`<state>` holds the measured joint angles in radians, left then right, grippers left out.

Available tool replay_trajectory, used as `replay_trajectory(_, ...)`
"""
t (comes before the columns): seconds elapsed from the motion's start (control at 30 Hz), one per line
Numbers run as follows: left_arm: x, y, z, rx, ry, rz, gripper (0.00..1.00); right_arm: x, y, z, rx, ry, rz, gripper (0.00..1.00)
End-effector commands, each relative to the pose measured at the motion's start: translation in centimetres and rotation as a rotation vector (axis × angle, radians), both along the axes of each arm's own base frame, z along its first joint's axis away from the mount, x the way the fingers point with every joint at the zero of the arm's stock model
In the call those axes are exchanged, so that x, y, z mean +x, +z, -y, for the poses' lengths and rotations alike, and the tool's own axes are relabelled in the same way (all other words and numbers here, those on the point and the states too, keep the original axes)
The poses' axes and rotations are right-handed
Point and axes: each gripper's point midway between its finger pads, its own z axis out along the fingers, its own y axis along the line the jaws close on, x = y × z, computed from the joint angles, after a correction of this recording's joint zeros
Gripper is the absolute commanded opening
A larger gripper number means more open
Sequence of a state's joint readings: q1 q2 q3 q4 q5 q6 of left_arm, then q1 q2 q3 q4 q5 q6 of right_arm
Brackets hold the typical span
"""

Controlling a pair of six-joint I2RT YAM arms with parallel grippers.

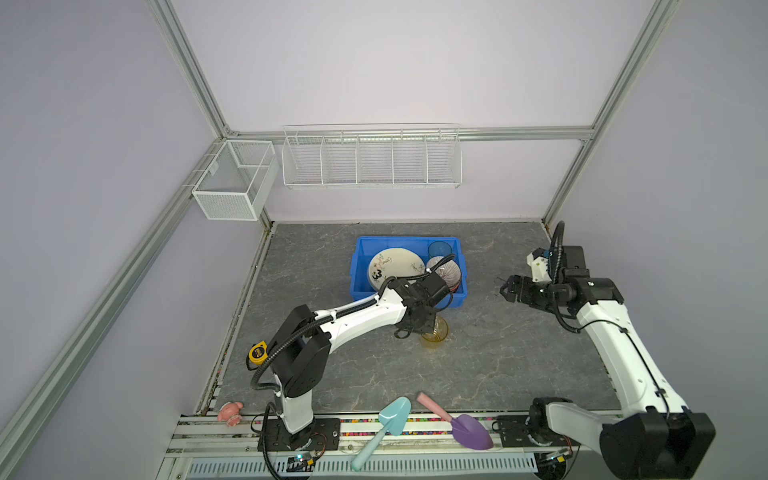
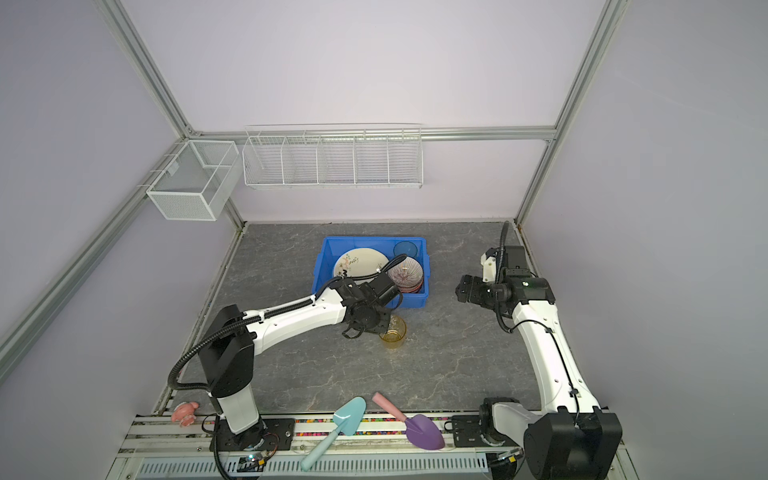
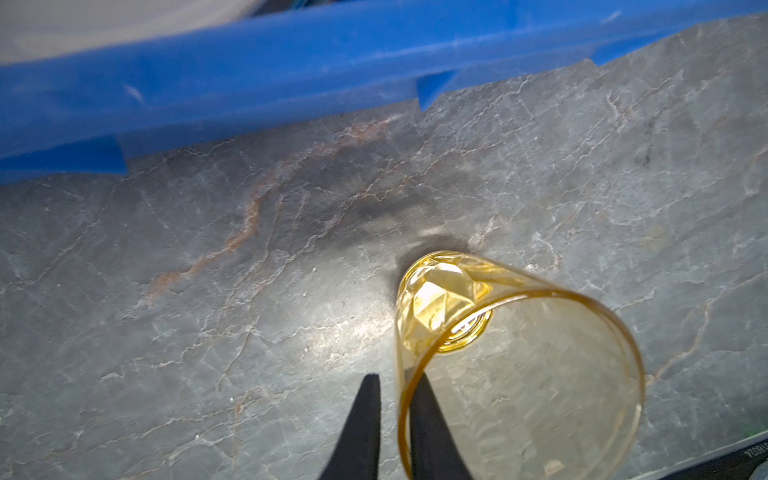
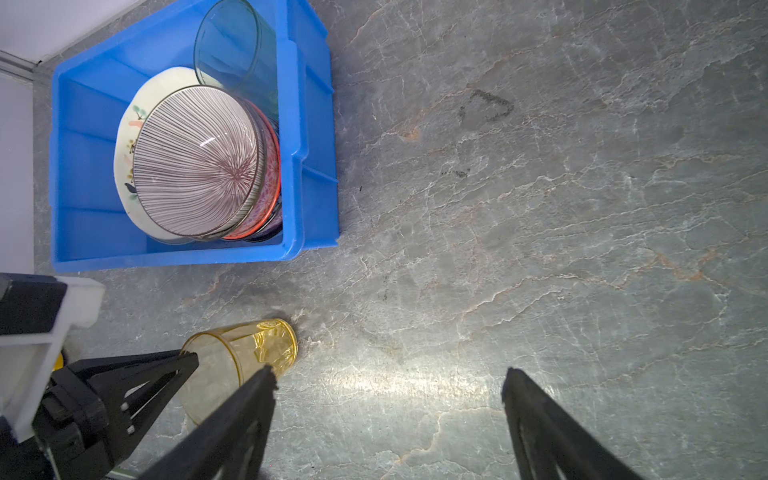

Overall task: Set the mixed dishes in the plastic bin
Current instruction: 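Grip the yellow glass cup rim with the left gripper and lift it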

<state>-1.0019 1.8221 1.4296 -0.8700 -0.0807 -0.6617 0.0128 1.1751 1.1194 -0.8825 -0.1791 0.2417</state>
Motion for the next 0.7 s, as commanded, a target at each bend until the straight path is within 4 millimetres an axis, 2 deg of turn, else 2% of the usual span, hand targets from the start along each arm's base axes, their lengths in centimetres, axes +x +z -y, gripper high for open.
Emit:
replay_trajectory(0.0, -0.3, -0.3, -0.2, 0.004, 0.008, -0.006, 0.16, 0.3, -0.4, -0.2, 0.013, 0.021, -0.002, 0.88)
replay_trajectory(0.23, -0.4, -0.4, 0.3, -0.015, 0.002, -0.014, 0.16, 0.1, -0.5, -1.0, 0.043, 0.062, -0.016, 0.88)
replay_trajectory(0.5, -0.4, -0.1, 0.6, -0.031, -0.001, -0.013, 0.0, -0.5, -1.6, -1.6, 0.076, 0.079, -0.06, 0.88)
replay_trajectory(0.67, -0.3, 0.7, 0.3, -0.017, -0.007, 0.002, 0.0, -0.3, -1.4, -1.6, 0.07, 0.089, -0.061, 0.88)
